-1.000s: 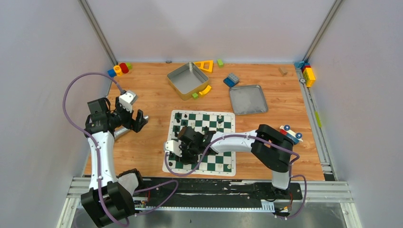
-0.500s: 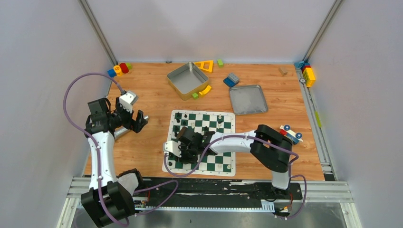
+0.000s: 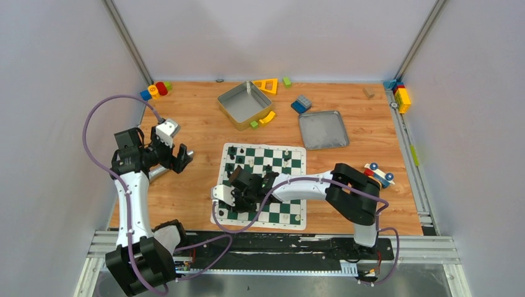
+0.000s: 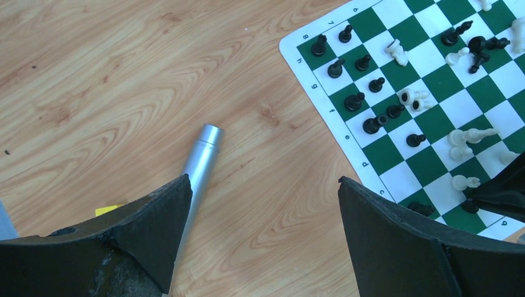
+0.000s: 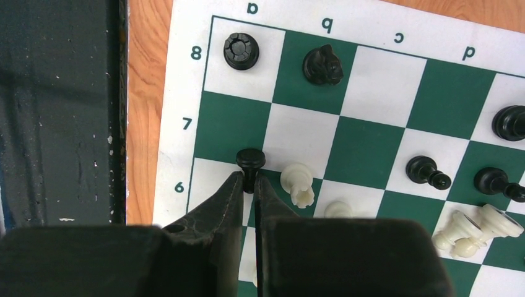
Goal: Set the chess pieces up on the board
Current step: Pick up the chess piece from the chessboard.
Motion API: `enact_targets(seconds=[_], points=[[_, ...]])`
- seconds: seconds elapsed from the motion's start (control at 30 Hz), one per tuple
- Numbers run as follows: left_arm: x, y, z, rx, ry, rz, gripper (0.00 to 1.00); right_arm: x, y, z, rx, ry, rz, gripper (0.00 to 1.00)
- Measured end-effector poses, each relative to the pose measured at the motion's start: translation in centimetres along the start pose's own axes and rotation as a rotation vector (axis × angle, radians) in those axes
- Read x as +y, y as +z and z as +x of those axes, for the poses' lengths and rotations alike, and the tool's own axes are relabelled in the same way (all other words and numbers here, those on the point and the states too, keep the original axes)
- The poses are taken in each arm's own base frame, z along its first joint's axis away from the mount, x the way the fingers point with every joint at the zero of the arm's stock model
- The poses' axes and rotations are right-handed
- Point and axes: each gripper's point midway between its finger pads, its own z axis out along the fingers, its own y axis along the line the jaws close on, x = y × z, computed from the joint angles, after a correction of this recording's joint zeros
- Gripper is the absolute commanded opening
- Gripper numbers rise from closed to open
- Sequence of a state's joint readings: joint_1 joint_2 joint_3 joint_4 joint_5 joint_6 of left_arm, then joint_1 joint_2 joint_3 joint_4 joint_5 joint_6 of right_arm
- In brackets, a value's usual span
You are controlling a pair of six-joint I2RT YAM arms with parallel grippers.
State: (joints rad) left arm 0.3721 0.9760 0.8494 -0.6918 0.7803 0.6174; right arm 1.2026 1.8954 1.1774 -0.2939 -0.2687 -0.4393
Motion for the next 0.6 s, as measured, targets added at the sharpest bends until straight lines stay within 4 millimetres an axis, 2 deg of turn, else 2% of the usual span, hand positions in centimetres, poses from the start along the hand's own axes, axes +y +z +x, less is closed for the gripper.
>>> enact_targets(seconds=[0.3, 0.43, 0.6], points=[[-0.5, 0.0, 0.2, 0.001, 0.027, 0.028, 0.92, 0.0, -0.3, -0.1, 0.005, 0.0, 0.005, 0.0], [-1.3, -0.1, 0.1, -0.012, 0.06, 0.068, 0.89, -0.2, -1.6, -0.8, -0.008, 0.002, 0.012, 0.0], [-2.8, -0.3, -0.1, -0.044, 0.111, 0.139, 0.83, -0.6, -3.8, -2.6, -0.068, 0.005, 0.009, 0.0]])
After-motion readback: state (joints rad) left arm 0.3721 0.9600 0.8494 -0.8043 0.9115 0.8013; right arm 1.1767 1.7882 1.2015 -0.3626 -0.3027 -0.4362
